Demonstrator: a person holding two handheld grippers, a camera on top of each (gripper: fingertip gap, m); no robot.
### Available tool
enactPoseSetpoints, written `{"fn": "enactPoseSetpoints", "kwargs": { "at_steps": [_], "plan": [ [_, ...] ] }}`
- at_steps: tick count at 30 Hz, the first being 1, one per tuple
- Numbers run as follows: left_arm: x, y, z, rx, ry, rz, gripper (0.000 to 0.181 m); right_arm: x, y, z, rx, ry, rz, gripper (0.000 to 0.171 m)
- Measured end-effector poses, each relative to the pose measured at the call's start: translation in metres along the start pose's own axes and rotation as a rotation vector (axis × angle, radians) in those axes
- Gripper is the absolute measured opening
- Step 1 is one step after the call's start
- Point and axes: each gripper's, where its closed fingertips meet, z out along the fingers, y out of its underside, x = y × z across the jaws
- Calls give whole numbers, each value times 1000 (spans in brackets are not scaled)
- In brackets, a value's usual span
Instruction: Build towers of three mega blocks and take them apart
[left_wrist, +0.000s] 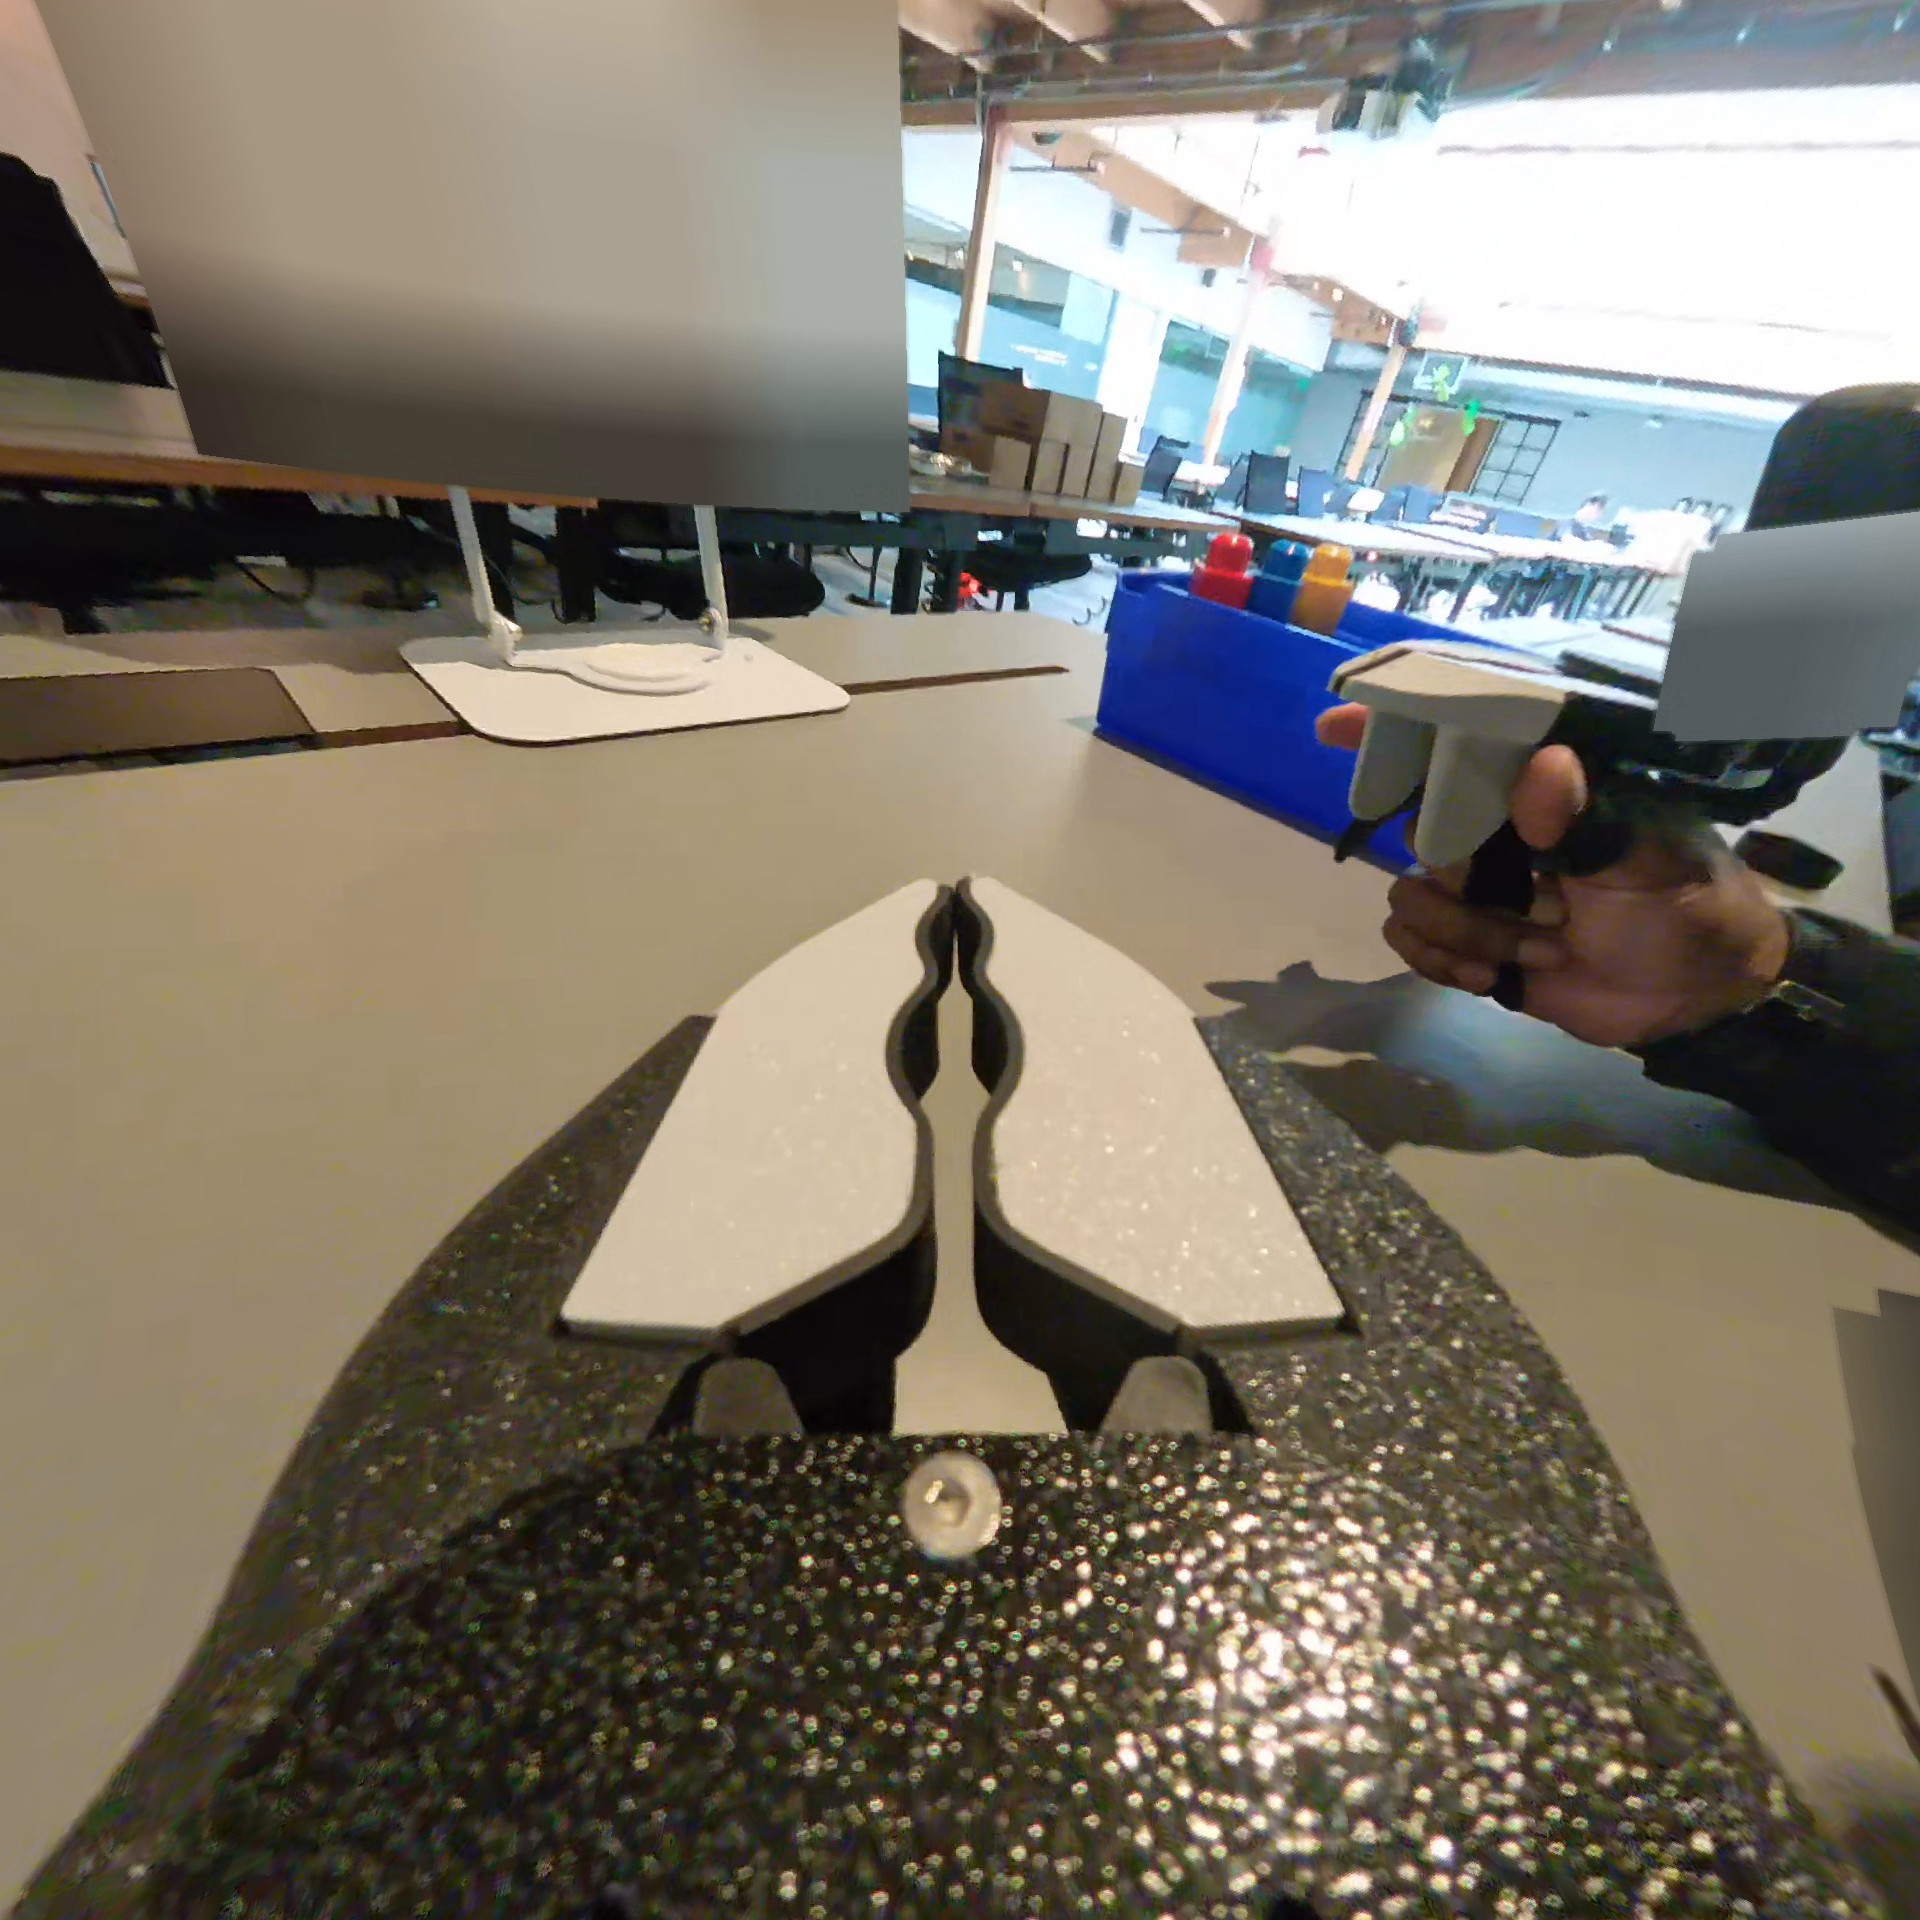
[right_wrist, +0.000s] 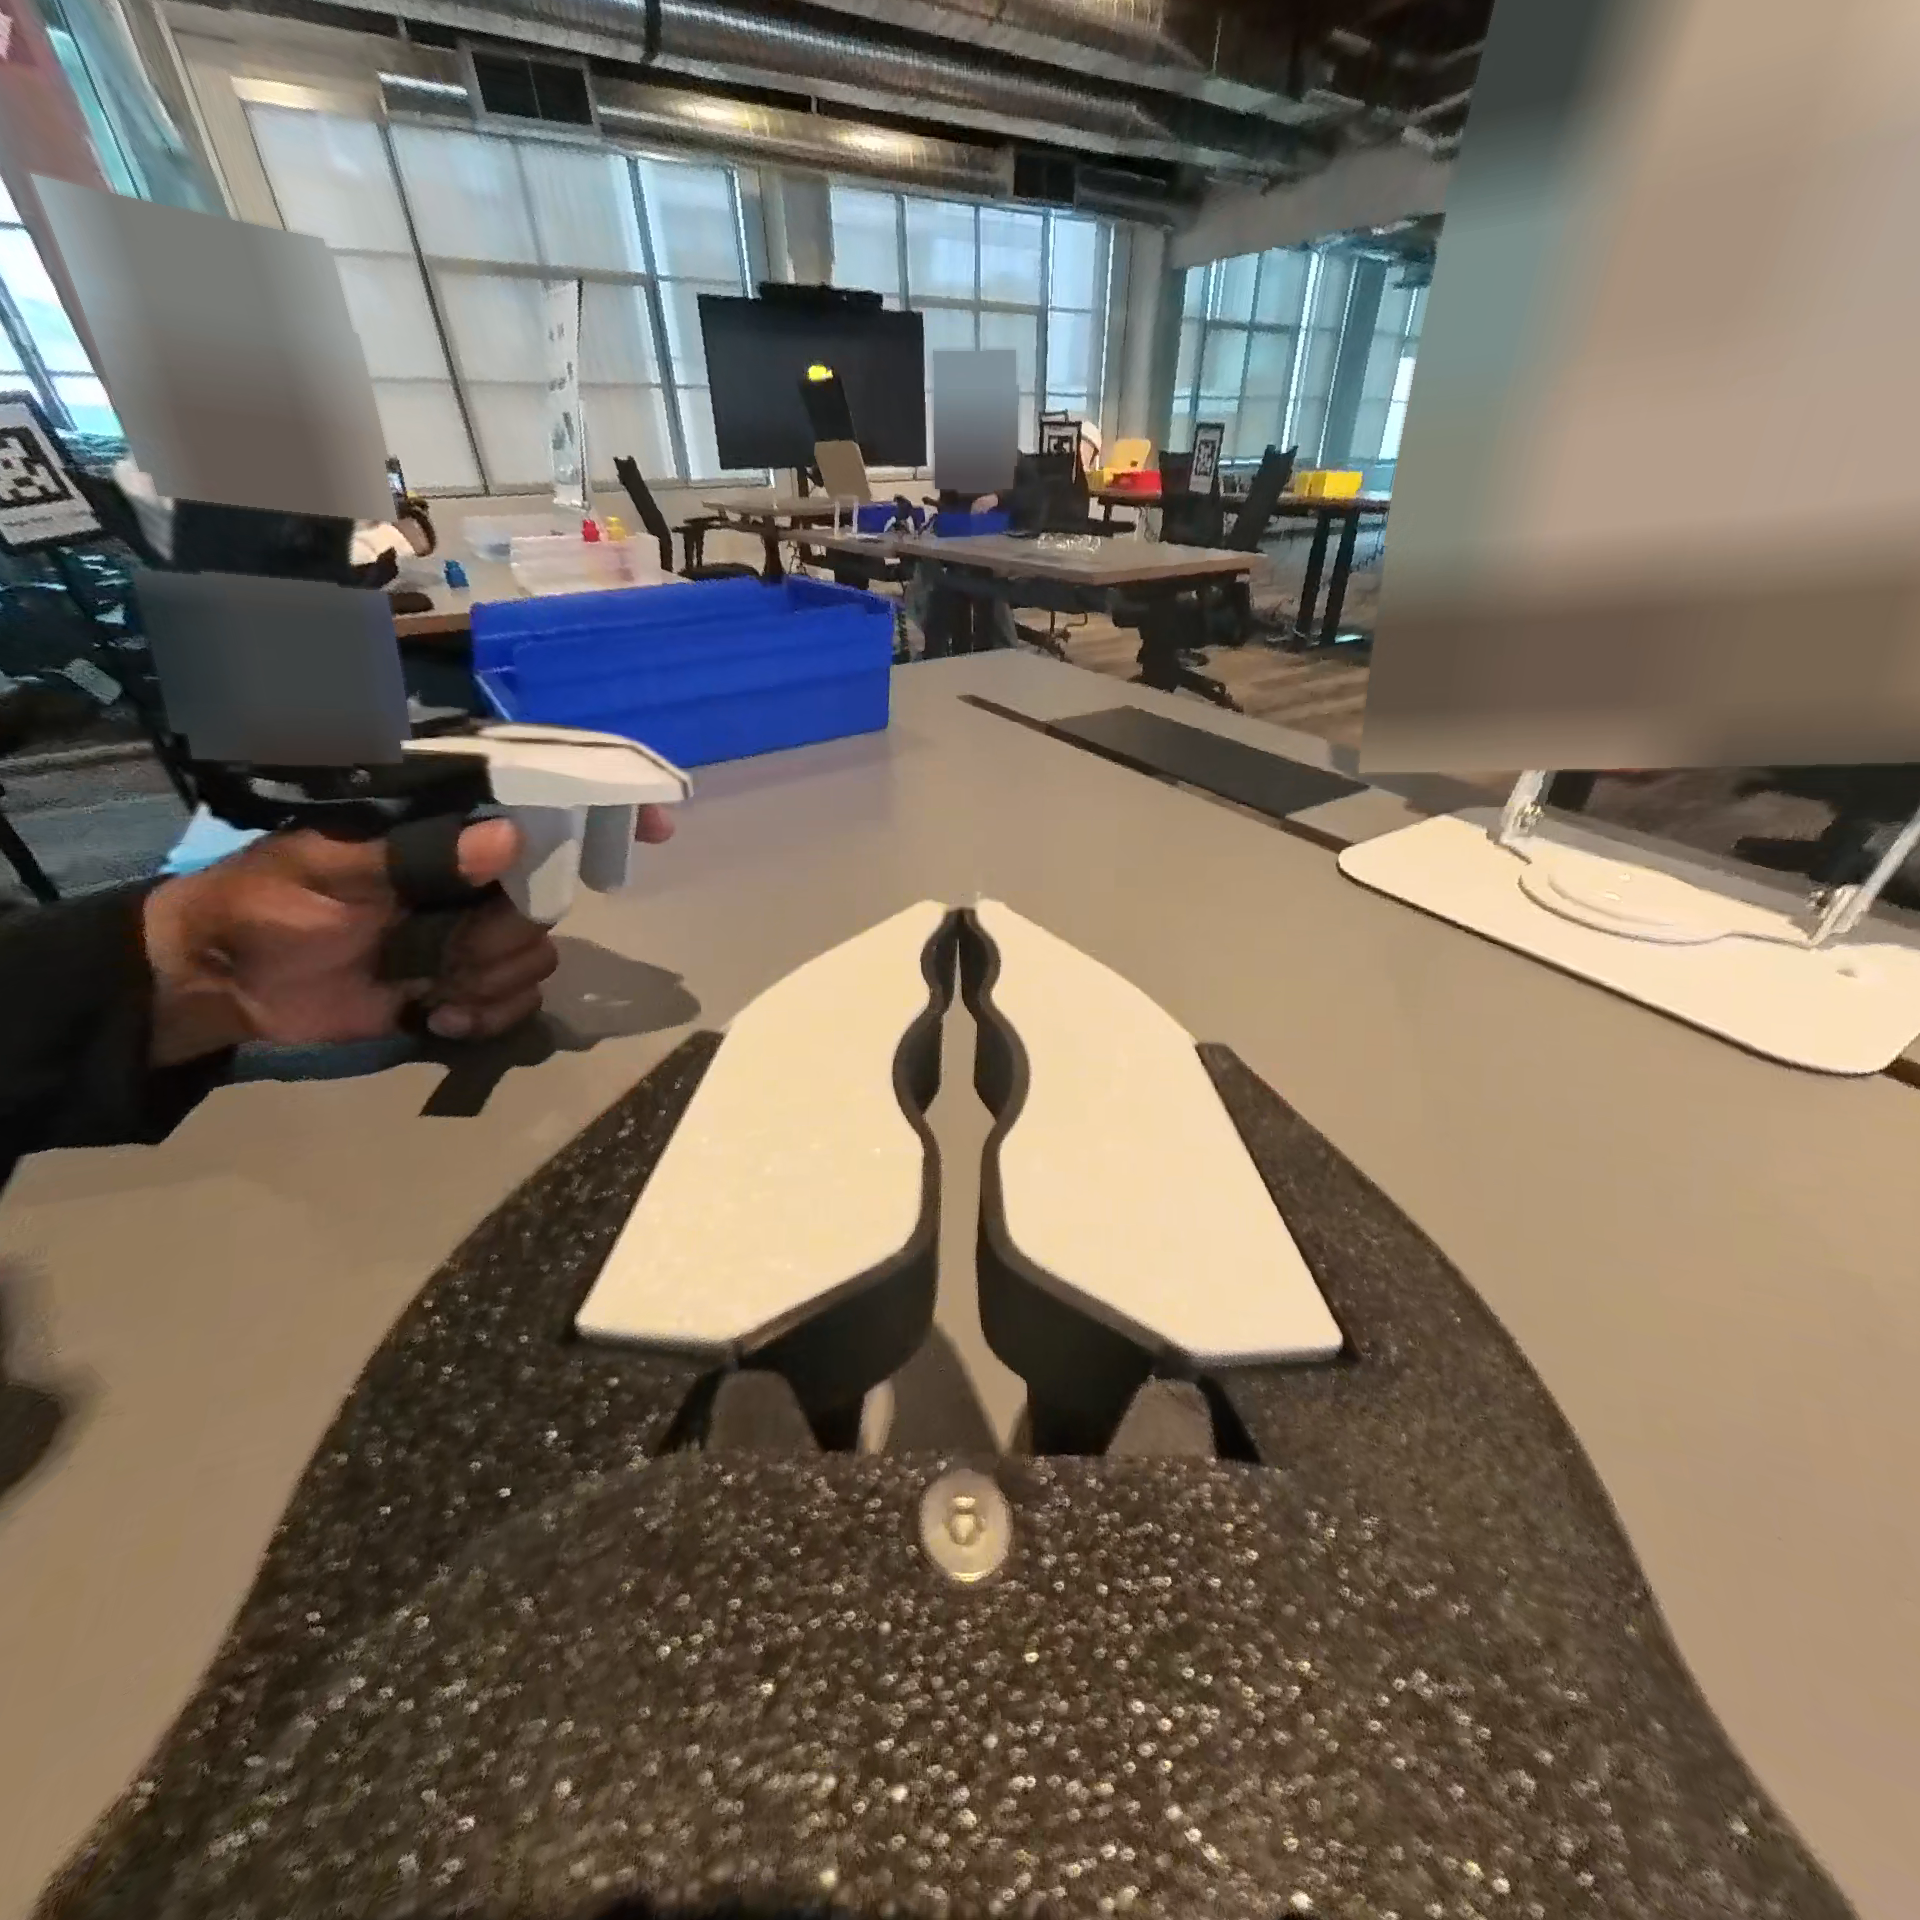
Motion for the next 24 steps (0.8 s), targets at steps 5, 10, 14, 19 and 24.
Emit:
{"fn": "enactPoseSetpoints", "kwargs": {
  "at_steps": [5, 10, 14, 19, 24],
  "plan": [
    [-15, -22, 12, -8, -41, 131, 5, -1, -3, 0, -3, 25, -37, 2],
    [-28, -60, 18, 34, -90, 311, 5, -13, -6, 6, -4, -11, -64, 4],
    [-52, -51, 13, -53, -149, 317, 15, -28, -5, 7, -20, -39, -147, 3],
    [-94, -55, -33, -36, -320, 290, 28, -35, 8, 8, -58, -65, -198, 2],
    [-161, -118, -123, -20, -606, 332, 29, -33, 28, 17, -113, -110, -136, 1]
  ]
}}
